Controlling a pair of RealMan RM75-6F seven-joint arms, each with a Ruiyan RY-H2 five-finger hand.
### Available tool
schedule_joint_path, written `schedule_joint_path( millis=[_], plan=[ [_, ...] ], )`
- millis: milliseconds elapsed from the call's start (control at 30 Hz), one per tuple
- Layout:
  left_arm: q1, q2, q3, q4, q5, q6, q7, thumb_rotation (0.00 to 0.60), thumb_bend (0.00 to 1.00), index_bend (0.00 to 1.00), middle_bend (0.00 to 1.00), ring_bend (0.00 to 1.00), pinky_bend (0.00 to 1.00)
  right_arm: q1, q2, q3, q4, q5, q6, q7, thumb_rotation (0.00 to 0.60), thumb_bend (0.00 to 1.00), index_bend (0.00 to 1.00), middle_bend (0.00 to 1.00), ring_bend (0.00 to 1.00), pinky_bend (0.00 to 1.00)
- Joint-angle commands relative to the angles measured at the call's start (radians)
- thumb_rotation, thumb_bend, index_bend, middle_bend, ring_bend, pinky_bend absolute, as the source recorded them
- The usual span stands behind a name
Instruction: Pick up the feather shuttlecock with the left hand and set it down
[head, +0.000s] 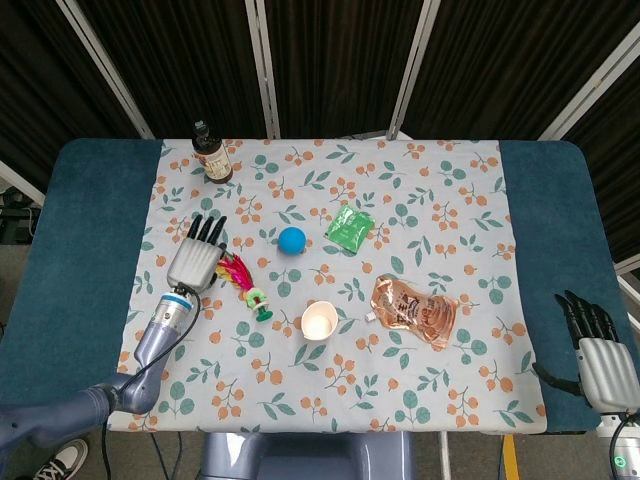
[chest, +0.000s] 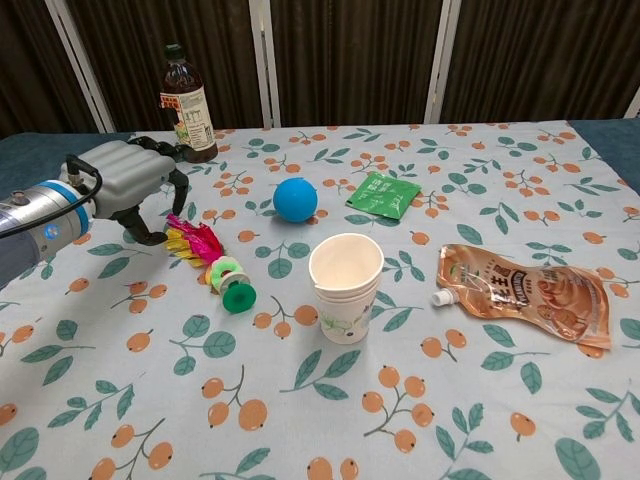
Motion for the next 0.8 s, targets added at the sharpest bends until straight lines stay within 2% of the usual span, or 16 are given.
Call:
schedule_joint_path(
  millis=[33,400,800],
  plan=[
    [-0.015,-0.017,0.011,0.024,0.021,-0.006,-0.009,0.600,0.28,0.49,0.00,0.00,0.00,0.000,0.000,0.001,0.000,0.001,0.000,0.001,0.600,0.10,0.00,0.00,0.00,0.00],
    [-0.035,-0.042,0.023,0.076,0.040,-0.010,-0.001,0.600,0.28,0.50,0.00,0.00,0.00,-0.001,0.003,0.001,0.000,0.000,0.000,0.007,0.600,0.10,0.00,0.00,0.00,0.00],
    [-0.036,-0.049,0.013,0.104,0.006,-0.020,0.007,0.600,0.29,0.52,0.00,0.00,0.00,0.000,0.001,0.001,-0.001,0.000,0.001,0.002,0.600,0.10,0.00,0.00,0.00,0.00]
  ],
)
